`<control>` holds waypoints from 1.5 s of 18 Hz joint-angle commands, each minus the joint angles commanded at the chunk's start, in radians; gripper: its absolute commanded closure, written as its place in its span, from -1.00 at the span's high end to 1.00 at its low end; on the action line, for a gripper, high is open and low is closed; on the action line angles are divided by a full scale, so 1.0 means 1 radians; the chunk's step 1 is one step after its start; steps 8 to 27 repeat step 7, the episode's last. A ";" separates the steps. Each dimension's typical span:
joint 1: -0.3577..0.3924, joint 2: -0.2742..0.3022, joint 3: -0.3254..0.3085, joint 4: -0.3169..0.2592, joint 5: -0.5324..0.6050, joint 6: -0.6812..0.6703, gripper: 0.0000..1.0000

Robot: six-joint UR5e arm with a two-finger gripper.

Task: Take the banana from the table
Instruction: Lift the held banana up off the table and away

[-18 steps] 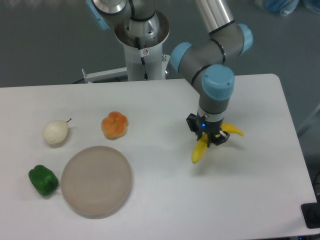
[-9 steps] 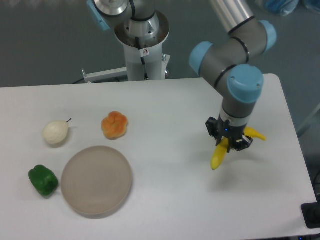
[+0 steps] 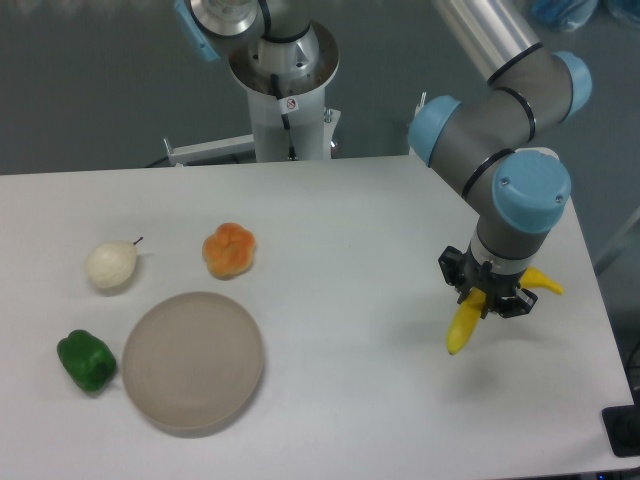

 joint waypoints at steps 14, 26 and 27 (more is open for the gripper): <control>0.006 -0.014 0.017 0.000 0.002 0.025 -1.00; 0.006 -0.014 0.017 0.000 0.002 0.025 -1.00; 0.006 -0.014 0.017 0.000 0.002 0.025 -1.00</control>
